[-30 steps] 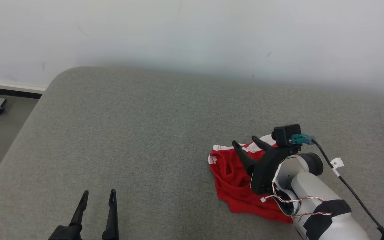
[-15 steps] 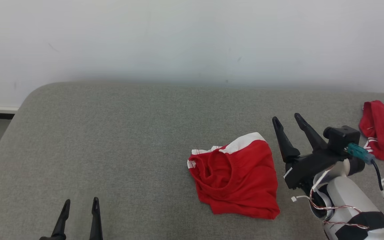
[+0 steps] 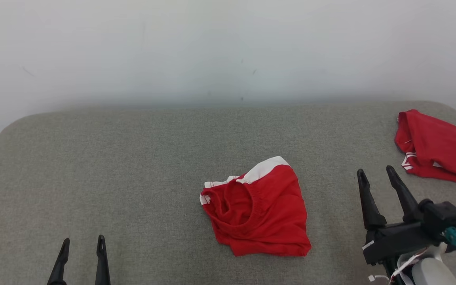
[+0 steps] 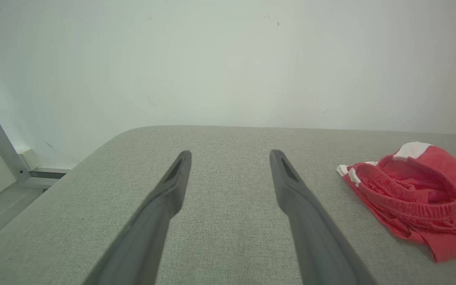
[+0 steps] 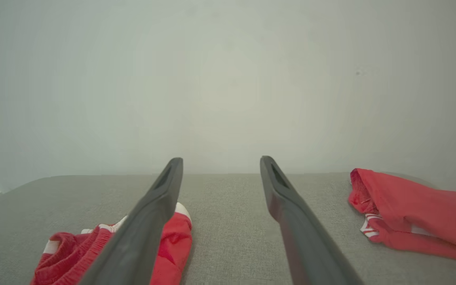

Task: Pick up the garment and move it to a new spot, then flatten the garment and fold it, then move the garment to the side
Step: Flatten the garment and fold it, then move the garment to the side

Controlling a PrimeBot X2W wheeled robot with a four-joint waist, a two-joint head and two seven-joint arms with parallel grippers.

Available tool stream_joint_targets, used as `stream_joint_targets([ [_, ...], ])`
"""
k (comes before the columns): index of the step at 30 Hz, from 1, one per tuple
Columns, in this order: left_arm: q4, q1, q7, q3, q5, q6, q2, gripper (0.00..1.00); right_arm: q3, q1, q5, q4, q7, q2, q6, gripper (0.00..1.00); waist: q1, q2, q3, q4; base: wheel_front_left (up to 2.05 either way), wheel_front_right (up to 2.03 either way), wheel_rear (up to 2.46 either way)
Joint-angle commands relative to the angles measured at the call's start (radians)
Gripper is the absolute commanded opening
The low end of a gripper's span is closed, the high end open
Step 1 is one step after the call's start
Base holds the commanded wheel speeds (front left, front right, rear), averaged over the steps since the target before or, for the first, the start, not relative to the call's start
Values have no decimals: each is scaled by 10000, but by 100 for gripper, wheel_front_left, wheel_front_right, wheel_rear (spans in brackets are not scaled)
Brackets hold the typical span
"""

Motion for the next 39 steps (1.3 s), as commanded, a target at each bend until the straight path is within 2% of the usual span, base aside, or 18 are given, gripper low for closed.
stream_joint_targets([
  [1,-45,135,-25,48,62,-38,-10,100,-113,274,12,-119,-39,205,-3,100,0,0,-17,-70,0,0,0],
  [9,-138,202,-25,95,173,-65,-10,100,-1054,1590,-422,-1150,-95,1122,-3,100,0,0,-60,-94,0,0,0],
  [16,-83,419,-25,117,300,-23,-5,100,-1352,2485,-850,-1853,-99,1811,-3,100,0,0,-93,-115,0,0,0],
  [39,-37,545,-25,179,499,-52,28,100,-1250,2719,-1199,-1716,-101,2037,-3,100,0,0,-111,-112,0,0,0],
])
